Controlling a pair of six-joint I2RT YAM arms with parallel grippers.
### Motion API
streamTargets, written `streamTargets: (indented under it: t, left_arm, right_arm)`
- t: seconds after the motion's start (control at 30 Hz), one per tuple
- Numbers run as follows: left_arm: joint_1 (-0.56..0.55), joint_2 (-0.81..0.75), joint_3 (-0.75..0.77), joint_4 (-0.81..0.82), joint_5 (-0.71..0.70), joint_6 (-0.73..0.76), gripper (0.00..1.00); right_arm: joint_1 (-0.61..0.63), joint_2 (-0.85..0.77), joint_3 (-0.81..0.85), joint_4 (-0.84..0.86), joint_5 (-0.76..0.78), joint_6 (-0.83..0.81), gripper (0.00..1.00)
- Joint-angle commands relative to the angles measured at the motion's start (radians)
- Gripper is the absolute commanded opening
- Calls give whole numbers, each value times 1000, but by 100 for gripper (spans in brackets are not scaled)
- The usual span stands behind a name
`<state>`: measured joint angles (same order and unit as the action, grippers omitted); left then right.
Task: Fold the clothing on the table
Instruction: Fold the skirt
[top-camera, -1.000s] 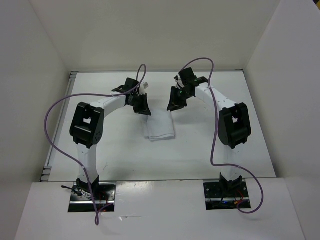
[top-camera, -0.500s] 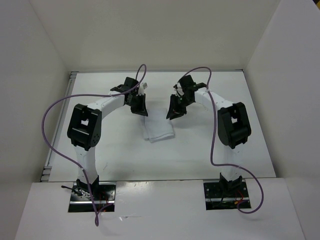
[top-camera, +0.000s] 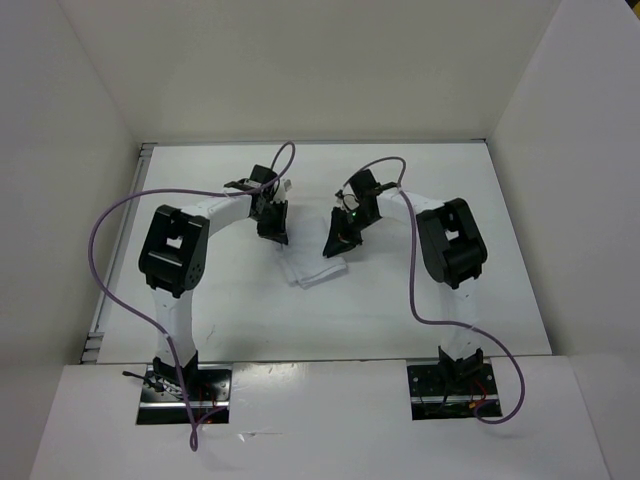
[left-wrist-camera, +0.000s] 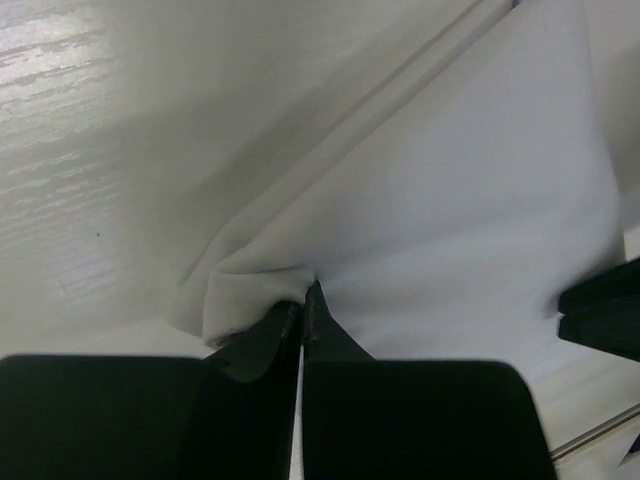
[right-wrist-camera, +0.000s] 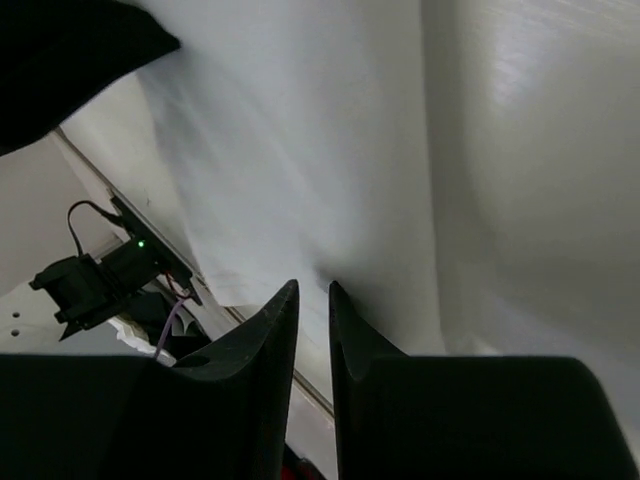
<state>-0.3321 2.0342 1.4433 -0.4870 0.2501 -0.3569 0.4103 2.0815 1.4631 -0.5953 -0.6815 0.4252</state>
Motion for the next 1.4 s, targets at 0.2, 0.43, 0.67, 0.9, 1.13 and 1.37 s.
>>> streamTargets:
  t: [0.2, 0.43, 0.67, 0.9, 1.13, 1.37]
  left_arm:
    - [-2, 83, -29, -28, -45, 36, 3]
    - [42, -97, -17, -67, 18, 26, 52]
    - [42, -255, -4, -99, 9, 35, 56]
    - [42, -138, 52, -59, 52, 15, 30]
    - [64, -3, 110, 64, 186, -59, 0]
    - [73, 55, 86, -18, 32, -34, 0]
  right_arm:
    - [8, 103, -56, 81, -33, 1, 22]
    - [8, 37, -17, 20, -13, -29, 22]
    - [-1, -84, 100, -58, -4, -49, 25]
    - [33, -58, 164, -58, -53, -59, 20]
    - [71, -49, 154, -58, -44, -59, 19]
    - [81, -58, 120, -47, -35, -49, 19]
